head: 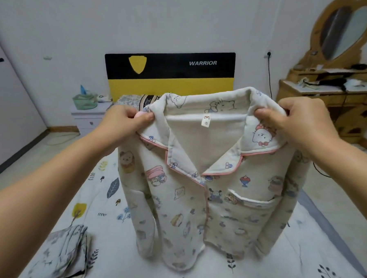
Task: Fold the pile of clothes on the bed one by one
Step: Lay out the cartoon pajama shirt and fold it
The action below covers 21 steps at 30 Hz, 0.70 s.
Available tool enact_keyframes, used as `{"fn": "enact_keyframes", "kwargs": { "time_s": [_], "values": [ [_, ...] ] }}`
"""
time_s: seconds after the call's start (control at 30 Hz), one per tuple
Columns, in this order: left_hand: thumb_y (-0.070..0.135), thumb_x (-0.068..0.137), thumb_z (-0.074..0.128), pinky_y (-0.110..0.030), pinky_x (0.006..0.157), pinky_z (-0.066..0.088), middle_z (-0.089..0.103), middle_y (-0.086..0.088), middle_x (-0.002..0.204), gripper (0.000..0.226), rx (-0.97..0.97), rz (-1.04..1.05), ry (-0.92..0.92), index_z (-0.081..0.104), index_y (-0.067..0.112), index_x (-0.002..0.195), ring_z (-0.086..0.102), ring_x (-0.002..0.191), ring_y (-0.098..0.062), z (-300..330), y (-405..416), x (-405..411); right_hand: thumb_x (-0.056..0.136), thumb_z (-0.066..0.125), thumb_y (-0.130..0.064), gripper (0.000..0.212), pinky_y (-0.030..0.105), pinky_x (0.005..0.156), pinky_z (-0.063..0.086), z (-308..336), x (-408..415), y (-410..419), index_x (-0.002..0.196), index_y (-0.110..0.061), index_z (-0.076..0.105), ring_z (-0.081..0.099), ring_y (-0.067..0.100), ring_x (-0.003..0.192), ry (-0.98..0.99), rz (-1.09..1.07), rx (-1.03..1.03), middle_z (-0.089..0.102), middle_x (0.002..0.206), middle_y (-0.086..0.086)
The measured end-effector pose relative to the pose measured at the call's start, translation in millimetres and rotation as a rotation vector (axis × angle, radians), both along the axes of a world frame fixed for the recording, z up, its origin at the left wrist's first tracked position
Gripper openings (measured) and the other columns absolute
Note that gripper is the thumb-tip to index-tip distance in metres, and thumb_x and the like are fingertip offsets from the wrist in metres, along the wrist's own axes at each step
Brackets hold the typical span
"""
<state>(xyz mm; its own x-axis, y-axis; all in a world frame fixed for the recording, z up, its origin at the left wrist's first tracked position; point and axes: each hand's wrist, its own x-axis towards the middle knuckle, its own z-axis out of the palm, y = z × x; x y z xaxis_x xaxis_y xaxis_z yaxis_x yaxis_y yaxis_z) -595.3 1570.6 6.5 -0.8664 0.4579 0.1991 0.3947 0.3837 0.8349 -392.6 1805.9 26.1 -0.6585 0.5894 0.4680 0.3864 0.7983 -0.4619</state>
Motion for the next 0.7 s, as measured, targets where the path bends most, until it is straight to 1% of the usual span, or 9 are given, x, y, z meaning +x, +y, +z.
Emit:
{"fn": "enact_keyframes", "kwargs": {
  "time_s": [0.07,0.13,0.23,0.3,0.4,0.47,0.57,0.63,0.7],
  "values": [
    [0.036,0.084,0.064,-0.031,0.065,0.042,0.065,-0.01,0.076,0.033,0.01,0.013,0.042,0.07,0.004,0.085,0.055,0.07,-0.019,13,-9,7,0.082,0.058,-0.053,0.047,0.039,0.059,0.044,9,11,-11,0.064,-0.01,0.061,0.055,0.031,0.066,0.006,-0.01,0.031,0.06,0.065,0.012],
    [0.038,0.083,0.065,-0.03,0.062,0.037,0.059,-0.01,0.073,0.039,0.012,0.042,0.088,0.068,-0.001,0.086,0.05,0.068,-0.019,27,-16,13,0.082,0.058,-0.054,0.05,0.043,0.063,0.05,20,18,-19,0.071,-0.006,0.066,0.058,0.031,0.068,0.021,-0.005,0.053,0.064,0.069,0.014],
    [0.041,0.082,0.065,-0.03,0.062,0.036,0.055,-0.014,0.077,0.049,-0.001,0.063,0.126,0.065,-0.006,0.094,0.049,0.07,-0.02,45,-21,20,0.08,0.058,-0.056,0.05,0.048,0.067,0.052,34,23,-23,0.075,-0.007,0.067,0.061,0.032,0.069,0.054,0.014,0.048,0.065,0.071,0.013],
    [0.041,0.082,0.064,-0.029,0.061,0.036,0.056,-0.014,0.079,0.048,-0.014,0.067,0.155,0.065,-0.006,0.095,0.049,0.071,-0.02,53,-19,20,0.08,0.059,-0.055,0.05,0.044,0.064,0.052,40,21,-20,0.078,-0.006,0.068,0.06,0.03,0.069,0.074,0.022,0.051,0.064,0.071,0.013],
    [0.041,0.082,0.065,-0.03,0.062,0.04,0.06,-0.016,0.082,0.046,-0.024,0.06,0.148,0.066,-0.003,0.094,0.053,0.071,-0.021,50,-6,10,0.082,0.058,-0.054,0.049,0.033,0.057,0.046,36,6,-8,0.08,-0.007,0.068,0.057,0.024,0.065,0.05,0.029,0.021,0.064,0.071,0.01],
    [0.044,0.081,0.065,-0.03,0.063,0.044,0.063,-0.014,0.083,0.044,-0.073,0.069,0.124,0.068,0.001,0.092,0.055,0.069,-0.021,33,9,-3,0.082,0.057,-0.055,0.049,0.035,0.058,0.048,18,-10,7,0.082,-0.008,0.068,0.059,0.026,0.066,-0.011,0.024,-0.006,0.065,0.072,0.01],
    [0.044,0.08,0.066,-0.03,0.061,0.043,0.065,-0.01,0.079,0.038,-0.172,0.064,0.076,0.069,0.006,0.085,0.056,0.067,-0.02,-17,36,-27,0.082,0.056,-0.058,0.054,0.038,0.059,0.047,-31,-41,37,0.072,-0.006,0.065,0.058,0.027,0.065,-0.132,-0.005,-0.049,0.063,0.067,0.011],
    [0.044,0.081,0.065,-0.031,0.061,0.04,0.064,-0.012,0.075,0.04,-0.254,0.048,0.043,0.068,0.004,0.081,0.057,0.068,-0.025,-61,54,-44,0.082,0.056,-0.058,0.055,0.037,0.055,0.041,-74,-62,57,0.065,-0.006,0.062,0.054,0.027,0.062,-0.229,-0.022,-0.087,0.06,0.062,0.012],
    [0.044,0.082,0.064,-0.031,0.06,0.039,0.063,-0.013,0.073,0.042,-0.357,0.054,0.013,0.067,0.002,0.08,0.057,0.069,-0.027,-107,73,-58,0.083,0.056,-0.056,0.055,0.034,0.051,0.032,-121,-81,76,0.062,-0.005,0.058,0.051,0.027,0.06,-0.323,-0.02,-0.13,0.056,0.059,0.012]
  ]
}}
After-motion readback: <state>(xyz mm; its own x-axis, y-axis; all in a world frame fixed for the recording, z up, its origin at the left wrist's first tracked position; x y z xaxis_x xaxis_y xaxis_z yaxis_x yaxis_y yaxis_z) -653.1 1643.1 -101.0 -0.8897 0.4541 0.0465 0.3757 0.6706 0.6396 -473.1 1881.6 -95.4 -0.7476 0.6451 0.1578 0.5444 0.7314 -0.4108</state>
